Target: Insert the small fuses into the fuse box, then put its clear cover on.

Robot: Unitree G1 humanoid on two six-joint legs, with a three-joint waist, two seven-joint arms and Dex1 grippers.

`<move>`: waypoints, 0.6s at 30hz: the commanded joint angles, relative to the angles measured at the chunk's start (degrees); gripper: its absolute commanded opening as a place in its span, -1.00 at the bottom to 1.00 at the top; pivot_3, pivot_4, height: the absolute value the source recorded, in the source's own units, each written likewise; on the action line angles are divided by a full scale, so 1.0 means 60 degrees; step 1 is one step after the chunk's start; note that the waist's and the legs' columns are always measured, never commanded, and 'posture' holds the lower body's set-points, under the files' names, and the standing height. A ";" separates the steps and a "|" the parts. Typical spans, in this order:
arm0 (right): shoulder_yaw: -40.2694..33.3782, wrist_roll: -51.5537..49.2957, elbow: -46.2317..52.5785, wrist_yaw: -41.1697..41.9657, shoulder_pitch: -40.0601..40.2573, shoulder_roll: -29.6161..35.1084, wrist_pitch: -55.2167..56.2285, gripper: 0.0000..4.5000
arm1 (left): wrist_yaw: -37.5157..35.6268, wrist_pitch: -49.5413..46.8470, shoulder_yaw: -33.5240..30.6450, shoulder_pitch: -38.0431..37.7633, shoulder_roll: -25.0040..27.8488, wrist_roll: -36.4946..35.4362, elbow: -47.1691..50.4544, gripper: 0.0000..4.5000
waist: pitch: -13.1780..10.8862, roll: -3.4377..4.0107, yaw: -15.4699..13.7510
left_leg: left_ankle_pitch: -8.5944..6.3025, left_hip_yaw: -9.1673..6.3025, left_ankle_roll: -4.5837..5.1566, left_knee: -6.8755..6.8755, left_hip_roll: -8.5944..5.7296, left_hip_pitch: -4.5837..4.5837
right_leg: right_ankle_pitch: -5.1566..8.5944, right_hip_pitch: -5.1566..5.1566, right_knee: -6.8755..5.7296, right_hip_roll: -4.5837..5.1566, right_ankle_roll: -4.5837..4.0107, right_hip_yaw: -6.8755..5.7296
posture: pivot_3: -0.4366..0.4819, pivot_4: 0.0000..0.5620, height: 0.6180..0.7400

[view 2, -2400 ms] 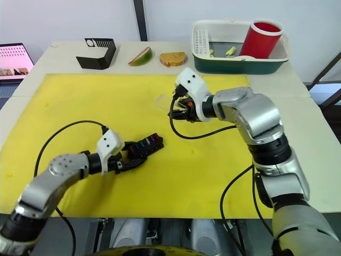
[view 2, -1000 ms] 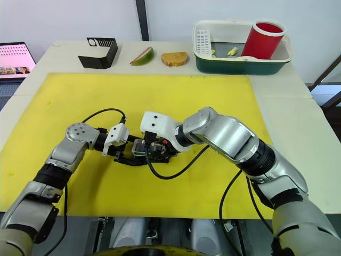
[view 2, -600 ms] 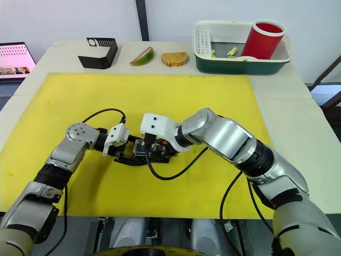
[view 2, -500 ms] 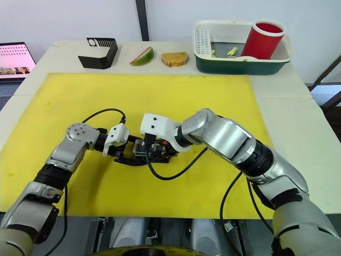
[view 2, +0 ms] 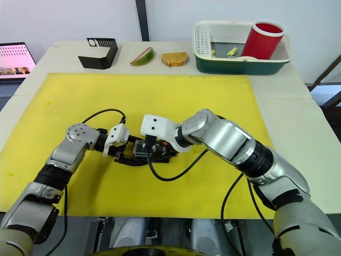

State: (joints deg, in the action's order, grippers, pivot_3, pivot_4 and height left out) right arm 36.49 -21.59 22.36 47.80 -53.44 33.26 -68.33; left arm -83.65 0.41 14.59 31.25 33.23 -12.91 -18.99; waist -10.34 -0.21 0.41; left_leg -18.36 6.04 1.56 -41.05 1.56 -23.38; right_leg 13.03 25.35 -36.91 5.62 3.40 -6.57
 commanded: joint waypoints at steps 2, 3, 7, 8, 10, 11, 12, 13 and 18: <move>0.0117 0.0022 0.0057 0.0144 0.0073 0.0117 -0.0094 0.23 | 0.0282 -0.0024 0.0063 -0.0040 -0.0126 0.0254 0.0028 0.16 | 0.0001 -0.0001 -0.0005 | 0.0000 0.0000 0.0000 0.0000 0.0000 0.0000 | 0.0000 -0.0001 0.0000 0.0000 0.0000 0.0000 | -0.05 -0.47 1.00; 0.0097 0.0025 0.0040 0.0156 0.0059 0.0108 -0.0087 0.41 | 0.0280 -0.0007 0.0064 -0.0032 -0.0130 0.0263 0.0003 0.16 | 0.0001 -0.0001 -0.0009 | 0.0000 -0.0001 0.0000 0.0000 0.0000 0.0000 | 0.0000 -0.0002 0.0000 0.0000 0.0000 0.0000 | -0.05 -0.47 1.00; -0.0114 -0.0012 0.0047 0.0200 -0.0071 0.0099 -0.0109 0.59 | 0.0289 0.0018 0.0060 -0.0016 -0.0138 0.0289 -0.0048 0.16 | 0.0001 -0.0001 -0.0015 | -0.0001 -0.0002 0.0002 -0.0002 -0.0002 0.0000 | 0.0000 -0.0001 0.0000 0.0002 0.0000 -0.0001 | -0.05 -0.47 1.00; -0.0154 -0.0019 0.0048 0.0216 -0.0107 0.0106 -0.0109 0.59 | 0.0286 0.0025 0.0059 -0.0007 -0.0135 0.0294 -0.0062 0.16 | 0.0001 -0.0001 -0.0015 | -0.0001 -0.0001 0.0002 -0.0002 -0.0002 0.0000 | 0.0000 -0.0001 0.0000 0.0002 0.0000 -0.0001 | -0.05 -0.47 1.00; -0.0275 -0.0044 0.0042 0.0219 -0.0162 0.0082 -0.0137 0.59 | 0.0295 0.0023 0.0051 0.0002 -0.0137 0.0293 -0.0074 0.16 | 0.0001 -0.0001 -0.0015 | -0.0002 -0.0001 0.0003 -0.0002 -0.0002 0.0000 | 0.0000 -0.0001 0.0001 0.0002 0.0000 -0.0001 | -0.05 -0.47 1.00; -0.0327 -0.0050 0.0037 0.0216 -0.0176 0.0063 -0.0154 0.59 | 0.0300 0.0020 0.0047 0.0003 -0.0139 0.0291 -0.0073 0.16 | 0.0001 -0.0001 -0.0015 | -0.0002 -0.0001 0.0003 -0.0002 -0.0002 0.0000 | 0.0000 -0.0001 0.0001 0.0002 0.0000 -0.0001 | -0.05 -0.47 1.00; -0.0405 -0.0052 0.0009 0.0202 -0.0224 0.0034 -0.0179 0.59 | 0.0316 0.0018 0.0049 -0.0005 -0.0146 0.0293 -0.0063 0.16 | 0.0001 -0.0001 -0.0014 | -0.0002 -0.0001 0.0003 -0.0002 -0.0002 0.0000 | 0.0000 -0.0001 0.0001 0.0002 0.0000 -0.0001 | -0.05 -0.47 1.00; -0.0464 -0.0049 -0.0015 0.0194 -0.0267 0.0011 -0.0199 0.59 | 0.0323 0.0009 0.0050 -0.0014 -0.0150 0.0290 -0.0048 0.16 | 0.0001 -0.0001 -0.0014 | -0.0002 -0.0002 0.0003 -0.0002 -0.0002 0.0000 | 0.0000 -0.0001 0.0000 0.0002 0.0000 -0.0001 | -0.05 -0.47 1.00; -0.0630 -0.0027 -0.0182 0.0205 -0.0470 -0.0038 -0.0198 0.59 | 0.0319 -0.0028 0.0074 -0.0047 -0.0153 0.0287 0.0017 0.16 | 0.0001 -0.0001 -0.0014 | -0.0002 -0.0002 0.0003 -0.0002 -0.0002 0.0000 | 0.0000 -0.0001 0.0000 0.0002 0.0000 -0.0001 | -0.05 -0.47 1.00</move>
State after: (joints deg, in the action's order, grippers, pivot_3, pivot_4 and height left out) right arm 34.68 -21.57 20.97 48.84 -54.79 33.30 -69.82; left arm -83.48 0.51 14.54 31.26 33.00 -12.86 -18.96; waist -10.33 -0.21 0.32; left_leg -18.37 6.02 1.58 -41.07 1.55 -23.38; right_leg 13.03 25.34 -36.91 5.63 3.40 -6.58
